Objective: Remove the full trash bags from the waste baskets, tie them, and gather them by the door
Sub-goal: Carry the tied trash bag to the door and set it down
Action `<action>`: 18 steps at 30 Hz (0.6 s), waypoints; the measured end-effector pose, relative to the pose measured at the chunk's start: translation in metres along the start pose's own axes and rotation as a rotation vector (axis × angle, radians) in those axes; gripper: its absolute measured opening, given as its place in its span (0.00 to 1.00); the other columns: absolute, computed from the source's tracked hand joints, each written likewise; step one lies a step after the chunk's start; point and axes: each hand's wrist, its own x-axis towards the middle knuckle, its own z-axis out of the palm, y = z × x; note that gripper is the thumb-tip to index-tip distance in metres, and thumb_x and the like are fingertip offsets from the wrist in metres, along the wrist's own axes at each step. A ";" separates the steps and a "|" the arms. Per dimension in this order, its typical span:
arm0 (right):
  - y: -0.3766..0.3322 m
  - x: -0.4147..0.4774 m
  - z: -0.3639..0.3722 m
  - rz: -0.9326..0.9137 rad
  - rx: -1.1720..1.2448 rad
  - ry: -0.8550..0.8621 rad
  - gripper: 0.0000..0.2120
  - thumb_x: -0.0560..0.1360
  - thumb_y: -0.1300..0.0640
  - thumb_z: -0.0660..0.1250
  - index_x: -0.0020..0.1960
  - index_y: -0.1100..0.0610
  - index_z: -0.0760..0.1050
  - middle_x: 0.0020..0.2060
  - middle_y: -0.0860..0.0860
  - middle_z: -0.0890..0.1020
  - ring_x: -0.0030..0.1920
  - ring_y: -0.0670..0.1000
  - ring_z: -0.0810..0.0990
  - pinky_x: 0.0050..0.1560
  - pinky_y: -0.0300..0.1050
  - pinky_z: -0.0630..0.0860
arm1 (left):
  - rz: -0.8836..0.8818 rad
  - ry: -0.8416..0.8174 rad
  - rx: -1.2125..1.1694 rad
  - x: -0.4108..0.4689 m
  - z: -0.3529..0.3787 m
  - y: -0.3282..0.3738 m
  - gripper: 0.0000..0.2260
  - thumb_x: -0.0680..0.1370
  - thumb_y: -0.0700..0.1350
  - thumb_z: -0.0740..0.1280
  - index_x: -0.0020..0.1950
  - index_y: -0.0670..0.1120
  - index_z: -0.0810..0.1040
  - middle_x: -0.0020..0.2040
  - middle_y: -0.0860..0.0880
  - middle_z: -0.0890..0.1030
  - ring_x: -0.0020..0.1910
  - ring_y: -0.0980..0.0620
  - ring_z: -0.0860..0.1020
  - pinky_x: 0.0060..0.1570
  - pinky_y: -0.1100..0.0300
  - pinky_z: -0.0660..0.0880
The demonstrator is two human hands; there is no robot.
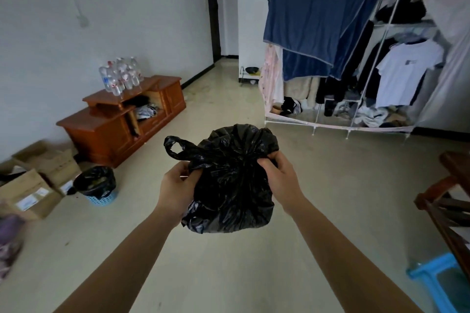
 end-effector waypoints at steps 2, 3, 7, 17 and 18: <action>-0.008 0.051 0.023 0.008 0.006 0.002 0.05 0.77 0.54 0.66 0.50 0.55 0.76 0.48 0.51 0.83 0.50 0.51 0.82 0.51 0.49 0.76 | 0.012 0.006 -0.011 0.052 -0.003 0.004 0.03 0.79 0.45 0.70 0.51 0.50 0.83 0.47 0.48 0.85 0.47 0.48 0.85 0.50 0.51 0.82; -0.010 0.066 0.031 0.011 0.009 0.004 0.06 0.77 0.53 0.66 0.51 0.54 0.77 0.48 0.51 0.83 0.51 0.50 0.82 0.52 0.49 0.76 | 0.019 0.010 -0.021 0.065 -0.003 0.007 0.03 0.79 0.45 0.70 0.51 0.51 0.83 0.46 0.49 0.85 0.46 0.49 0.85 0.49 0.52 0.81; -0.008 0.169 0.086 -0.003 -0.031 -0.032 0.07 0.76 0.50 0.66 0.51 0.51 0.78 0.48 0.49 0.84 0.52 0.49 0.82 0.53 0.48 0.76 | 0.013 0.033 -0.086 0.170 -0.013 -0.002 0.02 0.80 0.45 0.70 0.51 0.51 0.82 0.42 0.52 0.86 0.44 0.51 0.86 0.46 0.53 0.82; -0.012 0.431 0.237 0.001 -0.045 0.010 0.04 0.78 0.53 0.66 0.50 0.52 0.76 0.47 0.48 0.82 0.50 0.48 0.80 0.45 0.42 0.71 | 0.021 -0.112 -0.175 0.476 -0.049 -0.016 0.09 0.80 0.41 0.69 0.59 0.47 0.82 0.54 0.50 0.86 0.52 0.51 0.85 0.50 0.54 0.81; -0.015 0.456 0.248 -0.001 -0.053 0.020 0.04 0.78 0.53 0.66 0.50 0.52 0.76 0.47 0.48 0.82 0.49 0.48 0.80 0.44 0.42 0.71 | 0.026 -0.116 -0.174 0.504 -0.049 -0.012 0.08 0.80 0.41 0.69 0.58 0.47 0.82 0.53 0.50 0.86 0.52 0.52 0.85 0.51 0.53 0.80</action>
